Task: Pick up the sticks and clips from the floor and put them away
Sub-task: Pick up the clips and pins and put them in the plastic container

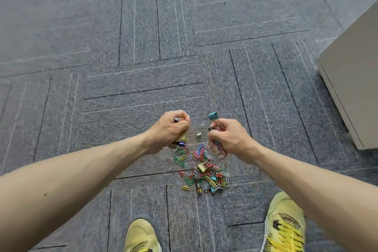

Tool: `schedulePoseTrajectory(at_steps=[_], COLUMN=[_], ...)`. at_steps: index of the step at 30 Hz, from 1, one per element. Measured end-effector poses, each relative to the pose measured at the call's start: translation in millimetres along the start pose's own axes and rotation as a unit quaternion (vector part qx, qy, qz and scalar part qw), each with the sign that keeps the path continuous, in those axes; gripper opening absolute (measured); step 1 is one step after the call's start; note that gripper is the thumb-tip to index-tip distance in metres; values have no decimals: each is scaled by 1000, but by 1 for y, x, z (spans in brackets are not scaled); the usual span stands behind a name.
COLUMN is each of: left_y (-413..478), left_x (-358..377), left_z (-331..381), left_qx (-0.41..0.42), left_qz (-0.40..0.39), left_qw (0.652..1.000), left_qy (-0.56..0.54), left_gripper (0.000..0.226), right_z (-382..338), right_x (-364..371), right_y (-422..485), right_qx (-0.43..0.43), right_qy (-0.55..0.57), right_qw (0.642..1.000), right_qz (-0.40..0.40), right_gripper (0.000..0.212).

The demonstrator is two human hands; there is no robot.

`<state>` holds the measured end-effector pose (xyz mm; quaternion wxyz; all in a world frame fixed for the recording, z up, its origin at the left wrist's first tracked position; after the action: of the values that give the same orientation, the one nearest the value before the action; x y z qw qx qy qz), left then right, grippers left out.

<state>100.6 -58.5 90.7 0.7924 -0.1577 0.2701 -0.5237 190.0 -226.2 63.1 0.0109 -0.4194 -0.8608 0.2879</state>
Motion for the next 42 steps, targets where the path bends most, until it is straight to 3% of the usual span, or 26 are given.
schedulePoseTrajectory(at_steps=[13,21,29,42], left_y=[-130,-240,-354,-497], left_x=[-50,-24,55,219], left_z=[264,412,488,551], left_qx=[98,184,261,349], left_qz=[81,79,6,-101], left_qw=[988,971,953,924], left_qy=[-90,-132,-152,-119], left_gripper=[19,21,25,29], right_z=[-261,-360,-384,-319], right_x=[-99,-180,-260,-402], right_y=[-131,-266,-408,-607], right_qx=[-33,-79,-149,-215], right_qy=[221,321,344,404], right_qw=[972,934,898,798], right_qz=[72,136,230,392], right_gripper=[20,23,18,15])
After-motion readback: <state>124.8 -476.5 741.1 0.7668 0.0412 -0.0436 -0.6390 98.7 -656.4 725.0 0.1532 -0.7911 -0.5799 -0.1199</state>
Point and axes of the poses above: each hand's wrist, its own y-axis towards the middle knuckle, its own x-axis out of the palm, z = x × y, the point moved 3 cm from there along y, towards the middle knuckle, and after that the axes turned 14 degrees about z, right-handed, at the moved point
